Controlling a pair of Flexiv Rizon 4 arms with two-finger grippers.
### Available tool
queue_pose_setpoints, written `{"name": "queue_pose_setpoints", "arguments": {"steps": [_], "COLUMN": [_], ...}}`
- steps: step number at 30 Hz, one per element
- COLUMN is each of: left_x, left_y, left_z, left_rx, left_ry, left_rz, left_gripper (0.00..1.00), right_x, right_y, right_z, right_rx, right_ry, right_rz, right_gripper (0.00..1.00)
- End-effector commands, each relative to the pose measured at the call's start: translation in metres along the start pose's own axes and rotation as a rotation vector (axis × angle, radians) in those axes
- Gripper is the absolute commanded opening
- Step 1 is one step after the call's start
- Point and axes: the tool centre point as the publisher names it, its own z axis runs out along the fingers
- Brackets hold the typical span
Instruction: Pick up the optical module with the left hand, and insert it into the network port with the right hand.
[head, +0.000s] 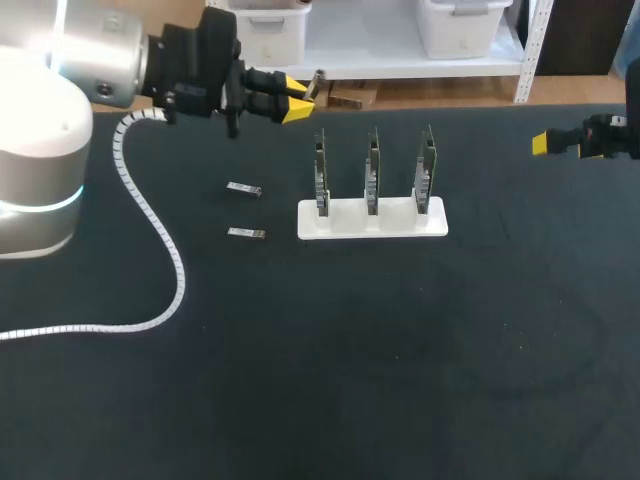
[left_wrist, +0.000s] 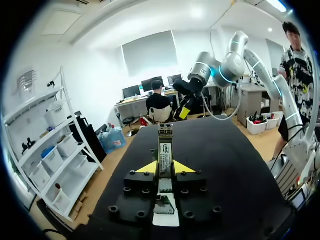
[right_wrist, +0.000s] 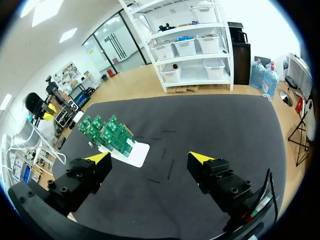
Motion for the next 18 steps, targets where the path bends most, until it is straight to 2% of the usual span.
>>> {"name": "queue_pose_setpoints", "arguments": {"steps": [1,6,9,18], "left_x": [0.011,0.017,0.021,0.022], "left_y": [0.004,0.004,0.006,0.005], "left_z": [0.008,0.011,0.015,0.023], "left_rx": [0.006,-0.014,0.011,0.018], "left_ry": [-0.037,-0.112,-0.079,-0.108], "left_rz": [-0.025,-0.04,-0.045,-0.068], "left_gripper": [0.0,0.0,0.0,0.0], "right_x": [0.0,0.0,0.0,0.0], "right_y": [0.001,0.001,0.001,0.001], "right_z": [-0.001,-0.001,-0.001,-0.001], "right_rx": [0.003,0.003,0.003,0.003], "right_ry": [0.001,0.001,0.001,0.001], "right_rz": [0.0,0.0,0.0,0.0], "right_gripper": [1.0,1.0,1.0,1.0]}}
